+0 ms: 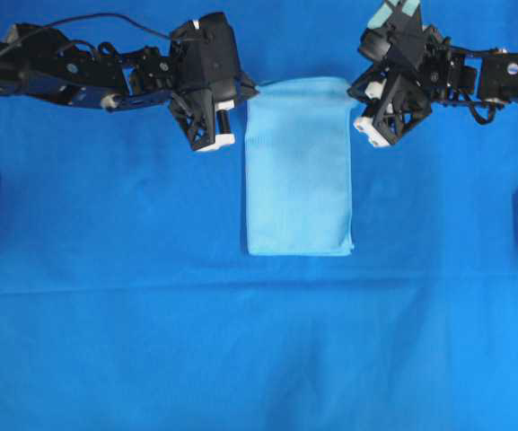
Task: Fold the light blue towel.
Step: 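Pull the far end toward the near end, folding the strip in half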
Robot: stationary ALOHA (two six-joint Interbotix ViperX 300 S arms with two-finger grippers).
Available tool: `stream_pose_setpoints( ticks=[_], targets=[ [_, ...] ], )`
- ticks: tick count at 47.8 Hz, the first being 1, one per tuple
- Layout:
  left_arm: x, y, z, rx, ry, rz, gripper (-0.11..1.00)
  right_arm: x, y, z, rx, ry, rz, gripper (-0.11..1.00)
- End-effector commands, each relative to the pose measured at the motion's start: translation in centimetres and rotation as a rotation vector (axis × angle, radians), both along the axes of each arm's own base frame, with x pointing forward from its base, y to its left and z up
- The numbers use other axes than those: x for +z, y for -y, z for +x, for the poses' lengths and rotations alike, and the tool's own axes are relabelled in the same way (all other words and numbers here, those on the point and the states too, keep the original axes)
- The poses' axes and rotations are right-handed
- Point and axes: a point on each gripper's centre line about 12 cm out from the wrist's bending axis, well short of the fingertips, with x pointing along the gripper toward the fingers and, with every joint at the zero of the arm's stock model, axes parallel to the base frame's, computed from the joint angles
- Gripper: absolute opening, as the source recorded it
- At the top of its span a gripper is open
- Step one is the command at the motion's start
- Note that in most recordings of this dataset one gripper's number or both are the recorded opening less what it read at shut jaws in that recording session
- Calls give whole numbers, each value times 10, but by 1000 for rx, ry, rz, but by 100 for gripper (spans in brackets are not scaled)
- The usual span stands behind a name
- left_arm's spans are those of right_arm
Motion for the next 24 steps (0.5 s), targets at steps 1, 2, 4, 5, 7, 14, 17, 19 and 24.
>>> stream_pose_setpoints(
  ticks=[1, 2, 4, 5, 7, 14, 17, 19, 24],
  targets=[
    [25, 19, 1, -45, 28, 9, 2, 13, -14, 2, 21, 20, 0, 5],
    [26, 23, 0, -56, 21, 6, 2, 14, -17, 2, 23, 17, 5, 5],
    [27, 32, -1, -76, 7, 2, 2, 15, -24, 3, 32, 14, 13, 5],
    [26, 37, -1, -89, 0, 0, 2, 15, -28, 2, 34, 11, 18, 5],
    [23, 46, -2, -110, -19, -6, 2, 14, -35, 3, 42, 6, 29, 5],
    [11, 78, -4, -162, -57, -48, 2, 9, -59, 4, 71, -15, 67, 5],
    [6, 87, -5, -170, -64, -68, 2, 8, -68, 4, 81, -22, 79, 5],
    [1, 91, -6, -168, -73, -85, 2, 6, -73, 4, 92, -26, 85, 5],
    [-12, 101, -8, -172, -87, -112, 2, 2, -87, 5, 121, -34, 99, 5]
  ],
)
